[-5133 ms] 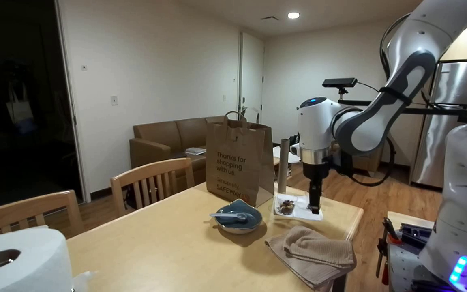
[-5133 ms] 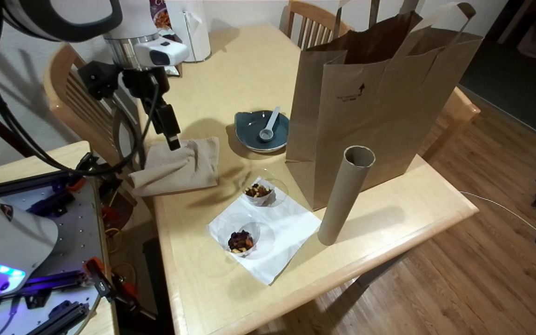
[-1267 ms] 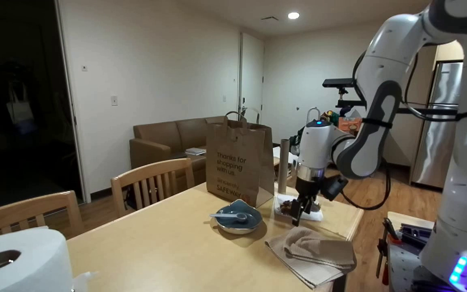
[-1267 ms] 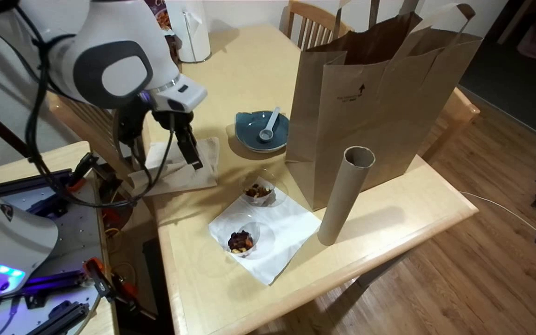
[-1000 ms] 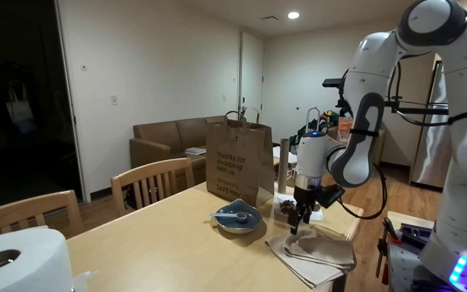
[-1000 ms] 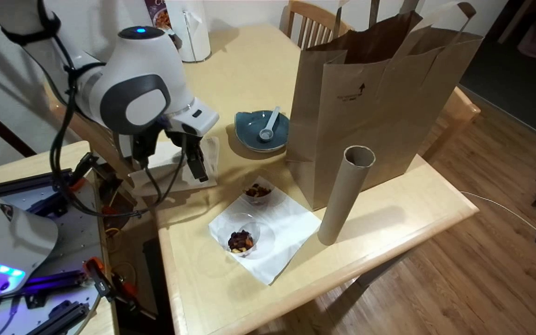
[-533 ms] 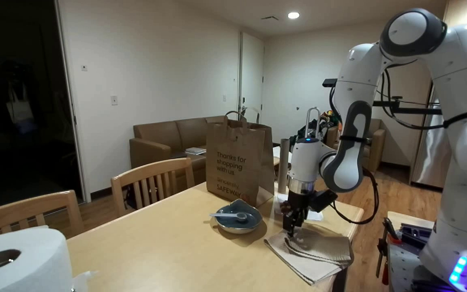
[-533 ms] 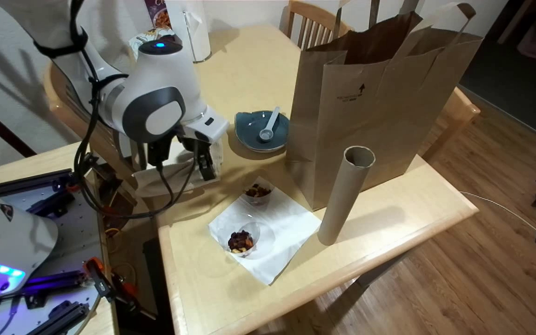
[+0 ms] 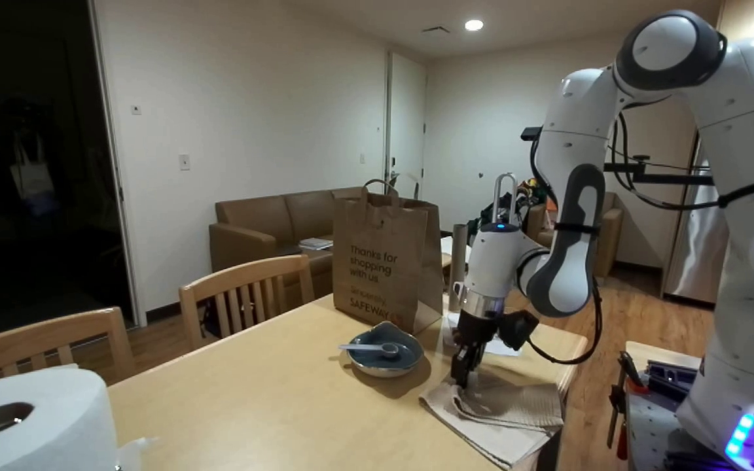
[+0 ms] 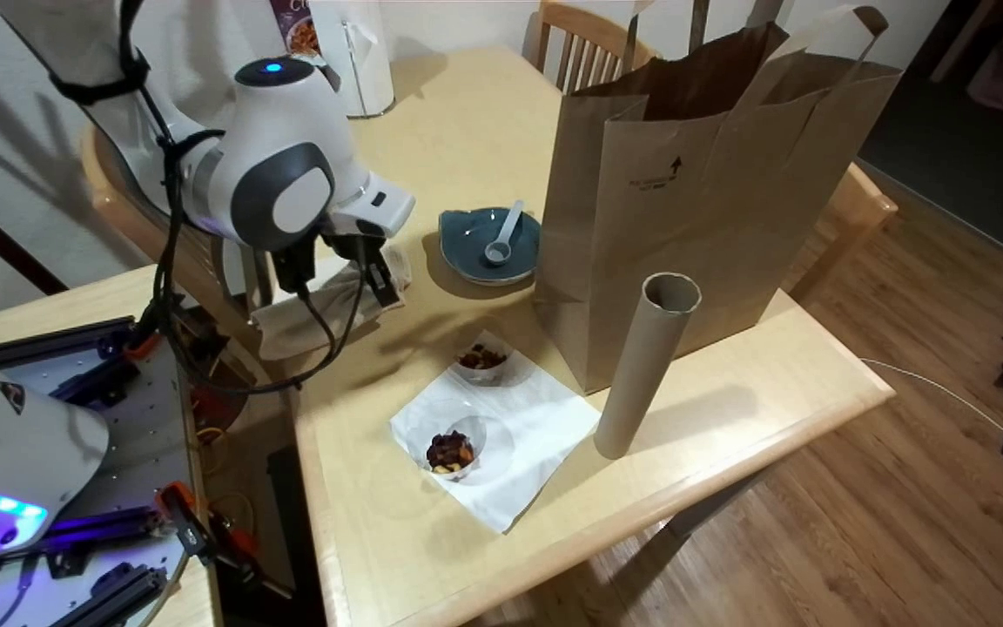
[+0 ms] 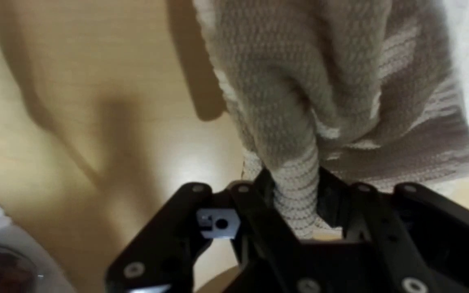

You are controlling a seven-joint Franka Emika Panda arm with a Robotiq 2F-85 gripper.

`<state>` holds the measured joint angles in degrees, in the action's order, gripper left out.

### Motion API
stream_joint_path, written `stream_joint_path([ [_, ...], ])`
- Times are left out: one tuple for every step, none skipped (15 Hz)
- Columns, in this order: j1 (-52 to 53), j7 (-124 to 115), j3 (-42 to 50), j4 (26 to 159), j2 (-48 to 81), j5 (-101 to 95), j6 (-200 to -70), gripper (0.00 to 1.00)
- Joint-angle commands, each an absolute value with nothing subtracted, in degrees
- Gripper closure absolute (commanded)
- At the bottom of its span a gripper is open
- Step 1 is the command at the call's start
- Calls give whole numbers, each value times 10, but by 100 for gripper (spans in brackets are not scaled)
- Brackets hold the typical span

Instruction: Use the cloth to wipe the table.

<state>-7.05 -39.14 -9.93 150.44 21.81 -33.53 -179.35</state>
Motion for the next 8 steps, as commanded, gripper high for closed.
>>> stream_joint_path([
  [-11, -393, -117, 1498, 218, -353, -1814, 95],
  [8, -392, -120, 1488, 219, -355, -1811, 95],
  [37, -396, -117, 1475, 214, -356, -1804, 95],
  [64, -398, -110, 1460, 209, -358, -1797, 95],
  [89, -396, -100, 1442, 208, -362, -1794, 95],
  [112, -397, -90, 1424, 208, -363, -1789, 95],
  [135, -396, -72, 1408, 212, -368, -1791, 95],
  [159, -399, -51, 1398, 212, -373, -1794, 95],
])
